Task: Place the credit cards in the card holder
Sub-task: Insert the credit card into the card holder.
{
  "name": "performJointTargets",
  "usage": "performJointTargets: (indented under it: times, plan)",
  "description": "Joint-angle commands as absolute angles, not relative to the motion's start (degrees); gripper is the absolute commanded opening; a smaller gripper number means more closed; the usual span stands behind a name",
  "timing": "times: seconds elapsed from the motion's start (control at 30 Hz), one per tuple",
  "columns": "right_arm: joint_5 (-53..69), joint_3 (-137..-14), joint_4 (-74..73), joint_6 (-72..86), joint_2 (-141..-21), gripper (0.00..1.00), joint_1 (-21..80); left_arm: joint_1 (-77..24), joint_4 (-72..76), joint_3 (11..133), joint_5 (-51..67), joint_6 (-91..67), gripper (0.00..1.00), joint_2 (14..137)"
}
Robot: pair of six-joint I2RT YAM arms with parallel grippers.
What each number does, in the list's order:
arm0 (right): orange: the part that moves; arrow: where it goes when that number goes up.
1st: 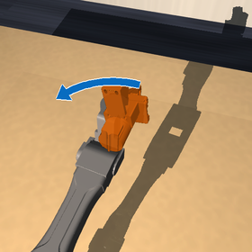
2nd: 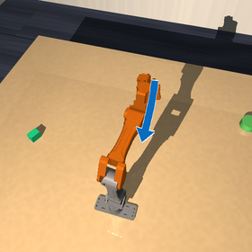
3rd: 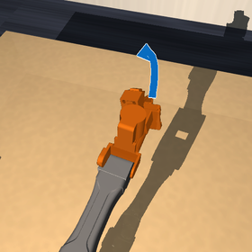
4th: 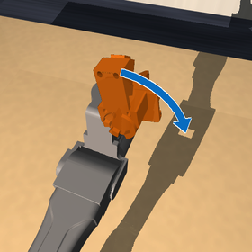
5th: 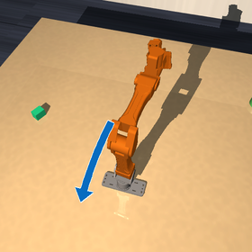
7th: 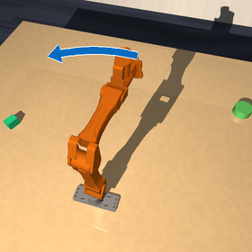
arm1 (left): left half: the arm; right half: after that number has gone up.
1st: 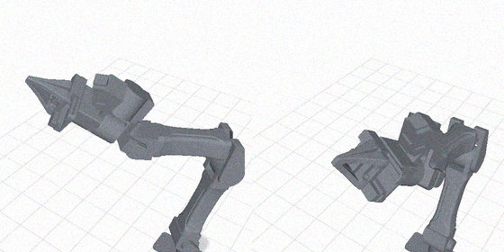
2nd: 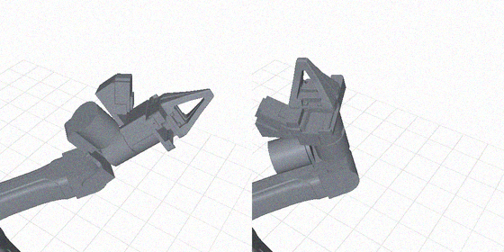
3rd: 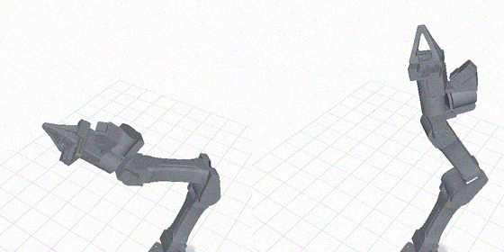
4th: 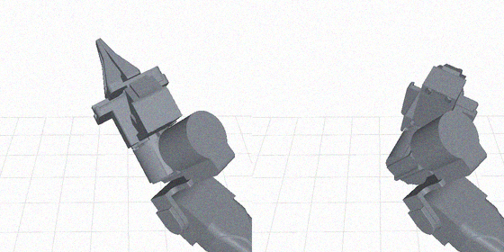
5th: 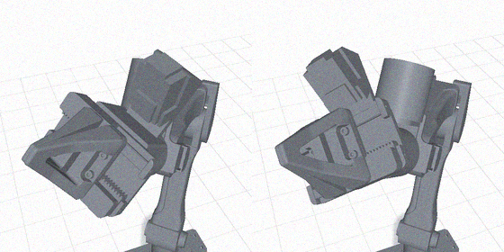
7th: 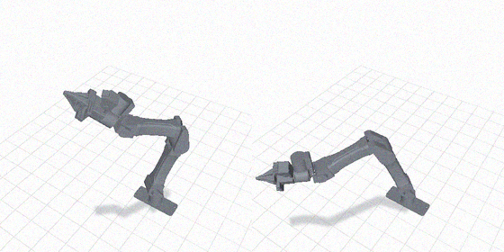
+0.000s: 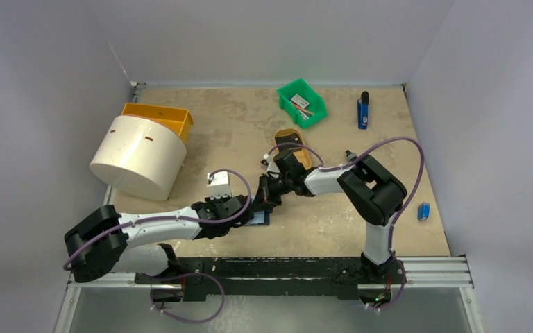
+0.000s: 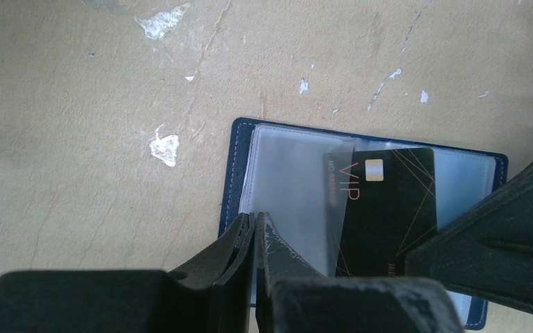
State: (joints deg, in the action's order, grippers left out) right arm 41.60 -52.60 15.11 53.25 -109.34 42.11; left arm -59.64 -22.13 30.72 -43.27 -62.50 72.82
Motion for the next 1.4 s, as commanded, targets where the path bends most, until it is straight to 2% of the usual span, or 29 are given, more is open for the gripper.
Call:
performJointTargets:
  times: [0.0,0.47,0.7,0.9,1.17,1.37]
  plan:
    - [40.46,-53.55,16.95,54.55,-109.10,0.00,42.46,-59.42,-23.84,31.03,-45.26,-64.01,0.04,69.39]
    - [39.64,-53.61,20.50,57.42,-111.63,0.00,42.48,-58.70,-27.87,30.57,-47.34,-67.70,0.04,71.03]
    - [39.38,-53.26,21.90,58.24,-112.30,0.00,42.46,-57.16,-26.54,28.70,-43.86,-71.92,0.04,73.40]
    - [39.03,-53.83,22.06,58.44,-112.75,0.00,42.54,-53.96,-23.97,25.22,-40.58,-72.24,0.05,69.58]
    - [39.37,-55.76,21.49,58.31,-114.04,0.00,43.80,-52.58,-17.88,22.74,-35.70,-69.17,0.00,68.21]
    - [38.75,-56.10,22.39,59.83,-114.51,0.00,44.31,-52.56,-15.73,22.05,-34.33,-68.60,0.00,68.40]
